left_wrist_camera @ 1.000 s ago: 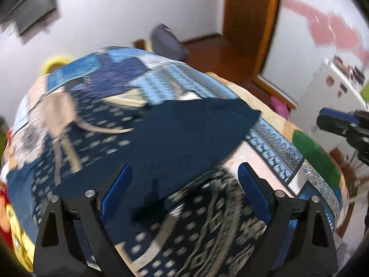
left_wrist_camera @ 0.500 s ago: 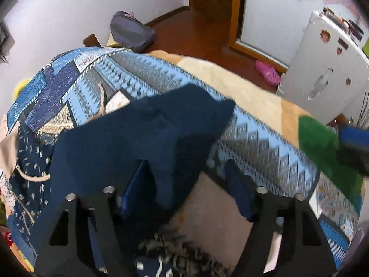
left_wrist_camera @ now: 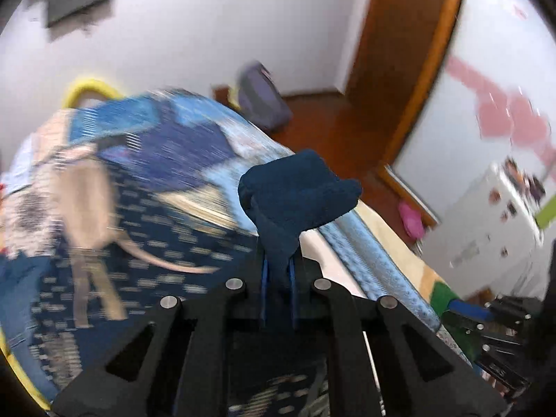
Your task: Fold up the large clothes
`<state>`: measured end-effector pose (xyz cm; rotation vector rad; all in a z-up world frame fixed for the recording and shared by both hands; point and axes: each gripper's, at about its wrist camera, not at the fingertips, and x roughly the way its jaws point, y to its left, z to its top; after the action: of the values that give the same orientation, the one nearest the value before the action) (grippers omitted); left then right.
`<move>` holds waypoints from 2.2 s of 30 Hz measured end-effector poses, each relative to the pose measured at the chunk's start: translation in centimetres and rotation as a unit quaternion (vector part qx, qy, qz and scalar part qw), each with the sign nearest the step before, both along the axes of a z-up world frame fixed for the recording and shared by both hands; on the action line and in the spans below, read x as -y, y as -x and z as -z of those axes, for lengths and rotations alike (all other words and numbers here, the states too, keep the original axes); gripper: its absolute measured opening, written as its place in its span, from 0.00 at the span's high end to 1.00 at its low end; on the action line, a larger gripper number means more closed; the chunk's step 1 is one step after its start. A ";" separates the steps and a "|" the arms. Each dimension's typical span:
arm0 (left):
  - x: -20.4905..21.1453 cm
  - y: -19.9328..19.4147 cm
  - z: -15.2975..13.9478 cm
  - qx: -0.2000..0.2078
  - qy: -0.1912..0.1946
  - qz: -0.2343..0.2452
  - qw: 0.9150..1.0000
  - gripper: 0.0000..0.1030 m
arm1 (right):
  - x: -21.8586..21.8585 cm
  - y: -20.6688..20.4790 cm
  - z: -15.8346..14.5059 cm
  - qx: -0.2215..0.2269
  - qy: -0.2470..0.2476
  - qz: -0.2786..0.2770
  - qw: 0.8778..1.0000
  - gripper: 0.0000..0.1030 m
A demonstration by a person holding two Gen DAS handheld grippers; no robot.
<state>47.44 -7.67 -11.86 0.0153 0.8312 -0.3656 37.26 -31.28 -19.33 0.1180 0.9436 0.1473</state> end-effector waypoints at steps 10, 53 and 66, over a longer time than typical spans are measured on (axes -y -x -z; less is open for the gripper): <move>-16.4 5.9 -4.2 0.075 -0.015 -0.135 0.988 0.91 | -7.1 -3.0 0.1 0.011 0.020 -0.070 0.997 0.92; -27.0 15.8 8.6 -0.030 -0.123 -0.226 0.966 0.42 | -15.1 -7.2 1.2 0.054 0.191 -0.093 0.976 0.05; -24.1 7.3 1.6 0.062 -0.154 -0.191 0.968 0.17 | -20.7 -11.6 -6.2 0.129 0.109 -0.123 0.978 0.05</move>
<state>40.10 16.43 -13.45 0.1634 0.7398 0.1287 48.89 -10.56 -13.13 -0.2169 0.7067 0.2800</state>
